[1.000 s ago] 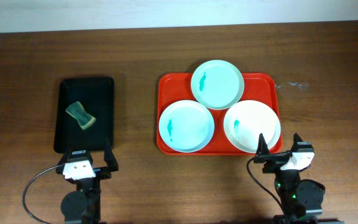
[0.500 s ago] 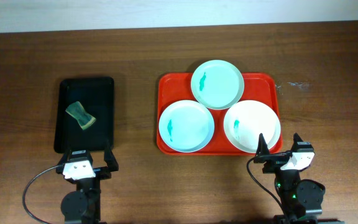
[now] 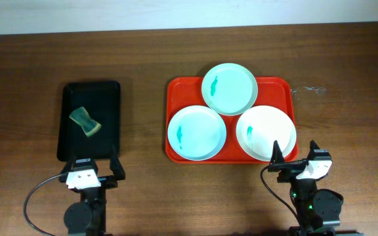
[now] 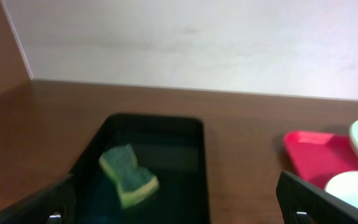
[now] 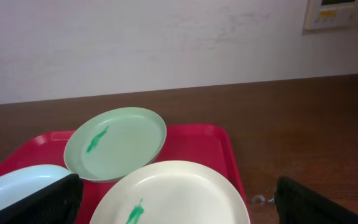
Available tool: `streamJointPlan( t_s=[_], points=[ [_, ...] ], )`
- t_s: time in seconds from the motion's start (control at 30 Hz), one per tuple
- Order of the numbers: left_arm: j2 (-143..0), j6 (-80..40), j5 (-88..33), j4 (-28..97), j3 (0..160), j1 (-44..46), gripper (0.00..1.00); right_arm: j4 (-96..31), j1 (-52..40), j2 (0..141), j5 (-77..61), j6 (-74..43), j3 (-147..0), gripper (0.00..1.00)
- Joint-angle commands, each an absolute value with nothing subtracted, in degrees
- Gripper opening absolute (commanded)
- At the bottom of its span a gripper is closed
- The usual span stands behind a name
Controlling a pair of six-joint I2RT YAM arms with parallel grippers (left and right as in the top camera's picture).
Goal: Clean dirty plates on tray and stack at the side
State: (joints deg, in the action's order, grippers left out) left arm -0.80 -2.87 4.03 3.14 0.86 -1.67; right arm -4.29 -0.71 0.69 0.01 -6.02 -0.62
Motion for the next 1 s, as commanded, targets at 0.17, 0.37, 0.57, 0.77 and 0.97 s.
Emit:
streamJointPlan(
  t_s=[0.17, 0.37, 0.57, 0.77, 0.97],
  points=[
    [-0.4, -15.2, -42.7, -13.3, 0.5, -1.5, 0.99, -4.7, -1.1, 0.4, 0.5, -6.0, -0.3, 0.98],
    [-2.5, -13.1, -21.3, -27.6, 8.9, -1.5, 0.99, -4.7, -1.1, 0.4, 0.5, -6.0, -0.3, 0.99],
    [-32.2, -6.3, -27.8, 11.6, 43.5, -1.5, 0.99, -4.7, -1.1, 0.4, 0.5, -6.0, -0.3, 0.99],
    [-56.9, -17.8, -1.6, 29.4, 59.7, -3.6, 0.99, -4.7, -1.1, 0.4, 0.5, -6.0, -0.3, 0.99],
    [-77.1, -18.3, -1.4, 37.1, 67.1, -6.9, 0.99, -4.7, -1.1, 0.4, 0.5, -6.0, -0.3, 0.98]
  ],
)
